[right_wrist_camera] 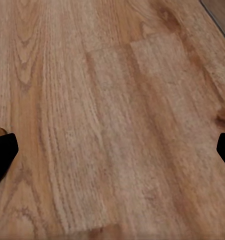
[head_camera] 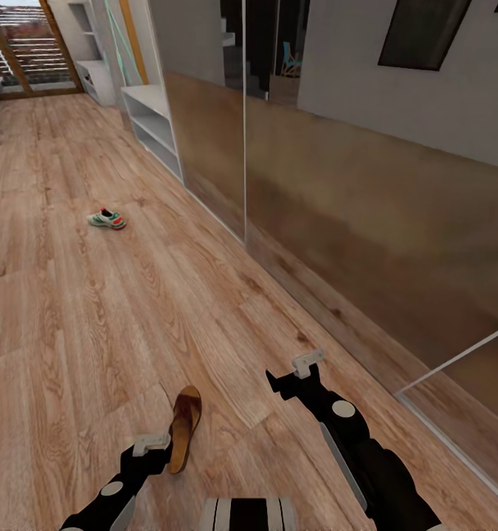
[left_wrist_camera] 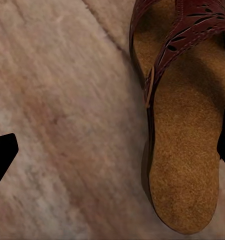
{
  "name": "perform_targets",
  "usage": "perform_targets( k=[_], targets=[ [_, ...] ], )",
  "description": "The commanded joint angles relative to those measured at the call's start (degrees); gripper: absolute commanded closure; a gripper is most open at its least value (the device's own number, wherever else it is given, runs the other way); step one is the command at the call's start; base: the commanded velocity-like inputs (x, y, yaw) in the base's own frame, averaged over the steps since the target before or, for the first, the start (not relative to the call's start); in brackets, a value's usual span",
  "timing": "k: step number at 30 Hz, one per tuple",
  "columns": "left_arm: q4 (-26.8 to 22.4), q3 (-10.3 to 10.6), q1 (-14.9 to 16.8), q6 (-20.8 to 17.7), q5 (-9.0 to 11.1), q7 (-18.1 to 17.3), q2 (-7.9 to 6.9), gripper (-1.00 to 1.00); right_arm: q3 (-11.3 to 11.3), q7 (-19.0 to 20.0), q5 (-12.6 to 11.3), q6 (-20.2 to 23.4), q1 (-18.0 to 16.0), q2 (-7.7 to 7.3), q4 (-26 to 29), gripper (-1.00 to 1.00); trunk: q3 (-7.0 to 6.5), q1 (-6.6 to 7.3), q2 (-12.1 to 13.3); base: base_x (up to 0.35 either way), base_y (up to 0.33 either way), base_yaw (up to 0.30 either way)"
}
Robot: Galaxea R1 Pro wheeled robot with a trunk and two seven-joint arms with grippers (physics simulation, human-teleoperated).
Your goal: Pick up the two gym shoes and the two sandals from the corridor floor and place them onto the hallstand (shoe rack) in the corridor, making sure they are on the rack and not on the floor. Arrange them so the two gym shoes are next to each other and the two sandals are next to each other.
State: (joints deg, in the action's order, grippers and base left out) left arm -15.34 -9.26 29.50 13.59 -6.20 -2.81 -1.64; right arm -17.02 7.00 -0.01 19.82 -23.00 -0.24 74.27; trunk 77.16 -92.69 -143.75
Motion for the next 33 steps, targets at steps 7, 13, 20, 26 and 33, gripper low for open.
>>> perform_targets(
  k=[7, 13, 20, 26, 33],
  targets=[
    [0.04, -0.68, 0.03, 0.24, -2.01, -0.21, 0.12, -1.00, -0.10, 0.12, 0.01, 0.31, -0.02, -0.07, 0.13, -1.00, 0.34, 0.01, -0.02, 0.000, 0.000, 0.000],
    [0.04, -0.87, 0.03, 0.30, -3.62, -0.14, 0.16, -1.00, -0.11, 0.12, 0.02, 0.31, -0.02, -0.10, 0.14, -1.00, 0.39, 0.01, -0.02, 0.000, 0.000, 0.000],
    [0.04, -0.92, 0.01, 0.43, -4.05, -0.10, 0.15, -1.00, -0.11, 0.08, 0.08, 0.31, -0.02, -0.11, 0.16, -1.00, 0.40, 0.01, -0.02, 0.000, -0.001, 0.000],
    [0.04, -0.93, -0.02, 0.52, -4.17, -0.10, 0.13, -1.00, -0.04, 0.08, 0.15, 0.31, -0.02, -0.11, 0.14, -1.00, 0.40, 0.01, -0.02, -0.144, -0.129, 0.000],
    [0.04, -0.93, 0.02, 0.50, -4.18, -0.10, 0.07, -1.00, -0.03, 0.06, 0.18, 0.31, -0.02, -0.13, 0.09, -1.00, 0.40, 0.01, -0.02, -0.074, -0.060, 0.000]
  ],
)
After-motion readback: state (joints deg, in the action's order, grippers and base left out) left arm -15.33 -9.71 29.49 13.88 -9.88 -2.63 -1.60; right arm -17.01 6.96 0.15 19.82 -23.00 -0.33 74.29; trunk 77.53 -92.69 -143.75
